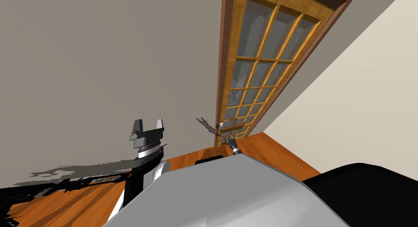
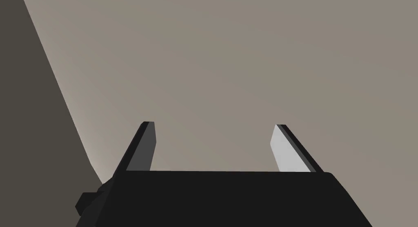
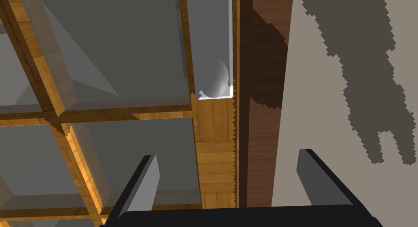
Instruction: Pull the door open
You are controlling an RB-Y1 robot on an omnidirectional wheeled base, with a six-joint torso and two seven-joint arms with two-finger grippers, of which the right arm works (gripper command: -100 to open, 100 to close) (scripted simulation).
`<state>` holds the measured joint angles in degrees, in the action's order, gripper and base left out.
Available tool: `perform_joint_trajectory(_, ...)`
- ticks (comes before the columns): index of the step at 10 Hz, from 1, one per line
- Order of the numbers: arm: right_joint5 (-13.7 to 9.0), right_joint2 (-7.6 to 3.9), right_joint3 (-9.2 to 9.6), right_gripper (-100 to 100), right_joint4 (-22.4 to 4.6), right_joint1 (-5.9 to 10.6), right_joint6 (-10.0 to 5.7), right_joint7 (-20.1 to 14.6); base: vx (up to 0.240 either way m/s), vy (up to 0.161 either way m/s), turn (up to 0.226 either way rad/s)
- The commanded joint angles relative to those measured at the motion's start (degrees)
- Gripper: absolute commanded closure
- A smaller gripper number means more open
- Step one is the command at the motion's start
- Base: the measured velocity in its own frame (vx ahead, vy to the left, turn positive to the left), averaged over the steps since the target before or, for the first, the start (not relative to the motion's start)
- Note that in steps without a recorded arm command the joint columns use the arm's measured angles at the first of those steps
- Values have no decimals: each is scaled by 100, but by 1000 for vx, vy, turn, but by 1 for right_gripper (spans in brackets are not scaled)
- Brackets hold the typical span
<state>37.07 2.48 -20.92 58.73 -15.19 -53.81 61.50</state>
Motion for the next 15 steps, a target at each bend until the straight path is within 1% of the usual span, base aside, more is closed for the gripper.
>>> perform_joint_trajectory(1,0,0,0,-100,0,0,0,0,85,-51,17)
perform_joint_trajectory(2,-87,-97,-115,-100,-110,106,22,115,-61,-5,264)
perform_joint_trajectory(3,-173,-173,-218,-100,-200,201,54,195,-112,18,487)
perform_joint_trajectory(4,-280,-249,-346,-100,-311,320,93,295,-120,42,141)
perform_joint_trajectory(5,-340,-286,-418,-100,-373,386,115,351,-90,30,240)
perform_joint_trajectory(6,-470,-349,-573,-100,-508,529,163,471,-55,11,363)
perform_joint_trajectory(7,-539,-374,-655,-100,-580,606,188,536,-23,-14,265)
perform_joint_trajectory(9,-682,-413,-825,-100,-728,763,240,668,5,-23,200)
perform_joint_trajectory(10,-826,-431,-998,-100,-878,923,293,803,17,-41,355)
perform_joint_trajectory(11,-898,-435,-1085,-100,-953,1003,320,870,17,-57,252)
perform_joint_trajectory(12,-1038,-424,-1252,-100,-1098,1157,371,1000,22,-64,332)
perform_joint_trajectory(13,-1104,-411,-1331,-100,-1166,1230,395,1062,31,-66,268)
perform_joint_trajectory(15,-1337,-331,-1609,-100,-1407,1487,480,1279,19,-89,291)
